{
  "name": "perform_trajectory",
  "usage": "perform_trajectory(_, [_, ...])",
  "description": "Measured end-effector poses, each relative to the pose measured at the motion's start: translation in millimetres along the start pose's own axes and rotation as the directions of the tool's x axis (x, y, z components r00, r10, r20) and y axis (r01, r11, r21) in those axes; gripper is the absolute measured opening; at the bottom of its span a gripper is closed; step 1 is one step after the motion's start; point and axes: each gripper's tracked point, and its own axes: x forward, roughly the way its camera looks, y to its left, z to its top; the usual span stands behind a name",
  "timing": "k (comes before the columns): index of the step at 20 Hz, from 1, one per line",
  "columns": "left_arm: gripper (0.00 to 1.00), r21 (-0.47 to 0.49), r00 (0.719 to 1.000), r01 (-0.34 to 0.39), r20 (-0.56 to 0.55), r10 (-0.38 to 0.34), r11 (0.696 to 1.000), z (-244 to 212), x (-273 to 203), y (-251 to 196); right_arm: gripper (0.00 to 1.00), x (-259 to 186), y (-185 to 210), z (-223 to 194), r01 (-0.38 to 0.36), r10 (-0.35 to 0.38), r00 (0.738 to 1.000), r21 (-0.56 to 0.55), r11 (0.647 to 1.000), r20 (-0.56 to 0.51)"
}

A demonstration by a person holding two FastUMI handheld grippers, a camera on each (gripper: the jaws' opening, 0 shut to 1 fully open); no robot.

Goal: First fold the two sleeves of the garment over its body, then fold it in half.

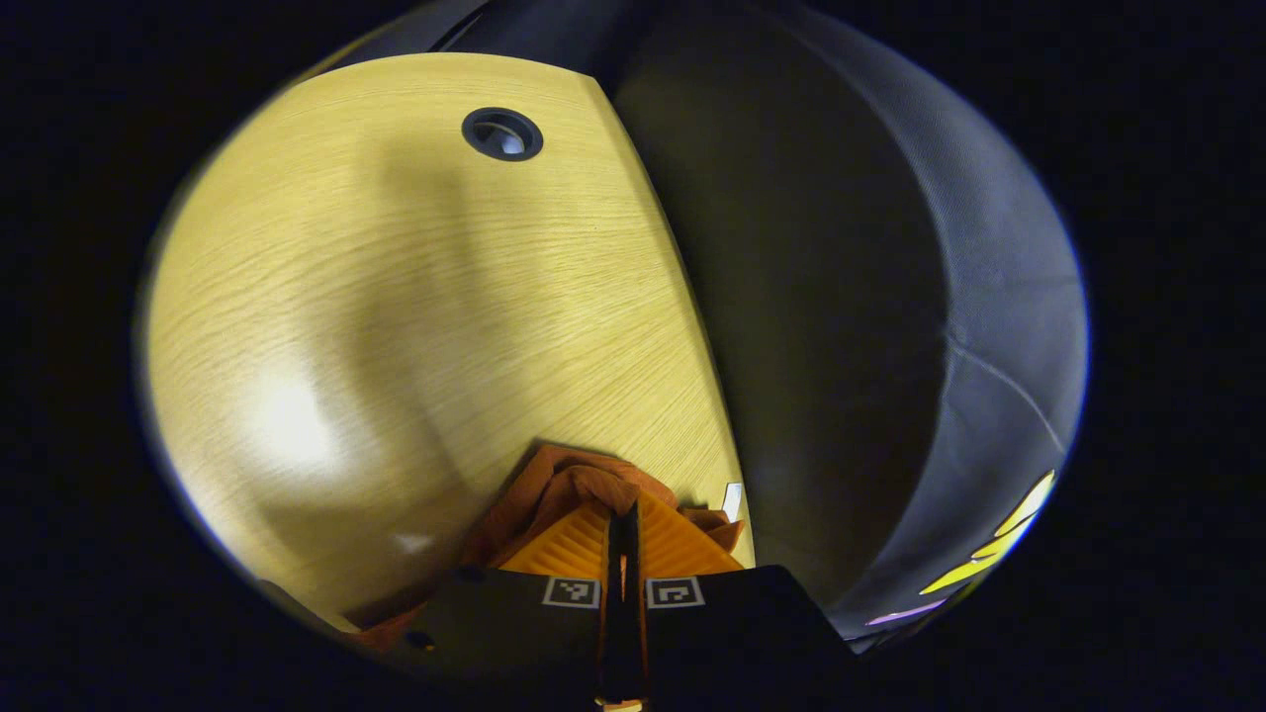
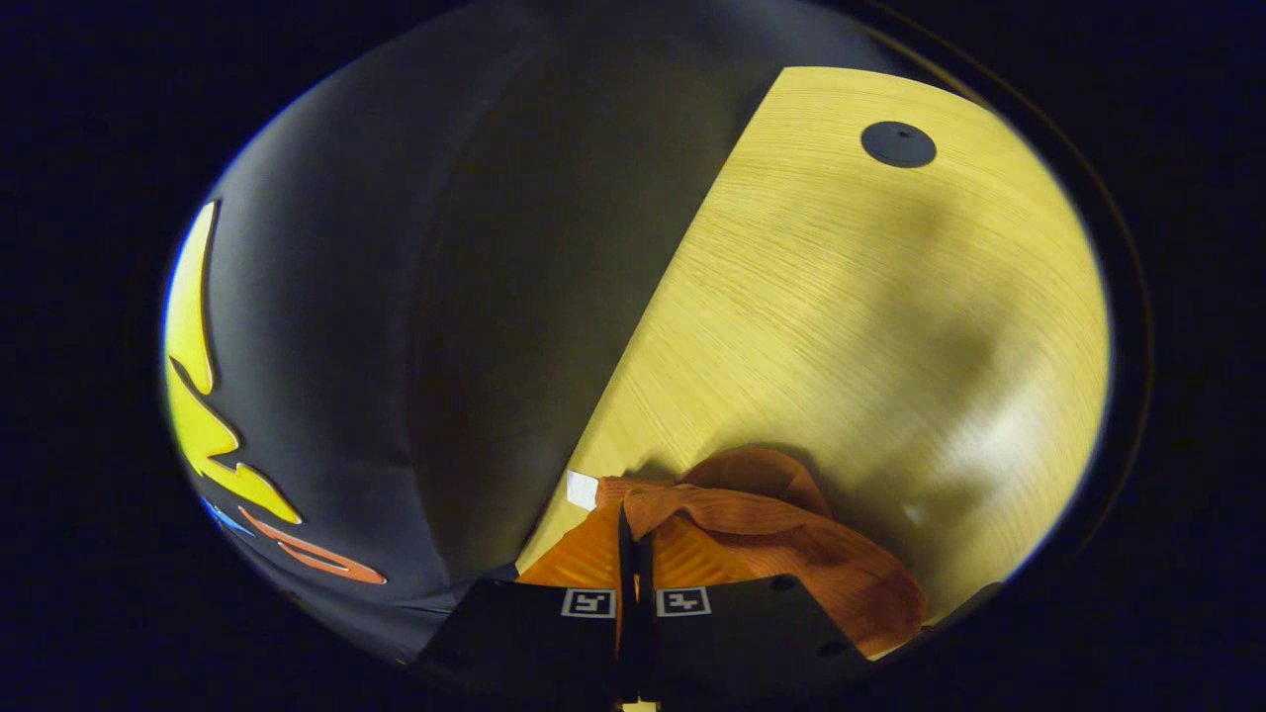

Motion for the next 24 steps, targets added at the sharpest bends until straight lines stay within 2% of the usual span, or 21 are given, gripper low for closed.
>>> perform_trajectory(5, [0.03, -0.063, 0.999, 0.018, 0.033, -0.016, 0.998, 5.9, -0.4, -6.7, 0.00, -4.6, 1.4, 7.9, -0.011, 0.011, 0.999, 0.003, 1.000, 0.053])
perform_trajectory(9, [0.03, -0.189, 0.994, 0.060, 0.096, -0.042, 0.980, 7.7, -3.2, -4.2, 0.00, -6.9, -7.9, 7.5, -0.068, 0.050, 0.990, 0.140, 0.988, 0.131])
perform_trajectory(12, [0.03, -0.259, 0.986, 0.095, 0.155, -0.056, 0.961, 11.5, -5.4, -6.6, 0.00, -9.5, -13.8, 8.7, -0.112, 0.067, 0.982, 0.257, 0.960, 0.179])
perform_trajectory(15, [0.03, -0.318, 0.972, 0.144, 0.223, -0.073, 0.937, 12.4, -6.1, -14.5, 0.00, -10.3, -18.4, 9.2, -0.141, 0.074, 0.975, 0.323, 0.936, 0.209])
perform_trajectory(20, [0.04, -0.352, 0.955, 0.187, 0.286, -0.085, 0.917, 18.1, -7.3, -31.6, 0.01, -8.4, -17.4, 8.6, -0.179, 0.088, 0.963, 0.357, 0.917, 0.256])
perform_trajectory(23, [0.04, -0.361, 0.952, 0.213, 0.287, -0.109, 0.908, 23.6, -10.8, -49.3, 0.03, -7.8, -17.2, 9.5, -0.170, 0.080, 0.963, 0.353, 0.920, 0.257])
perform_trajectory(24, [0.06, -0.357, 0.951, 0.221, 0.285, -0.120, 0.907, 26.0, -11.6, -56.8, 0.01, -9.7, -16.2, 10.4, -0.166, 0.075, 0.964, 0.353, 0.921, 0.256])
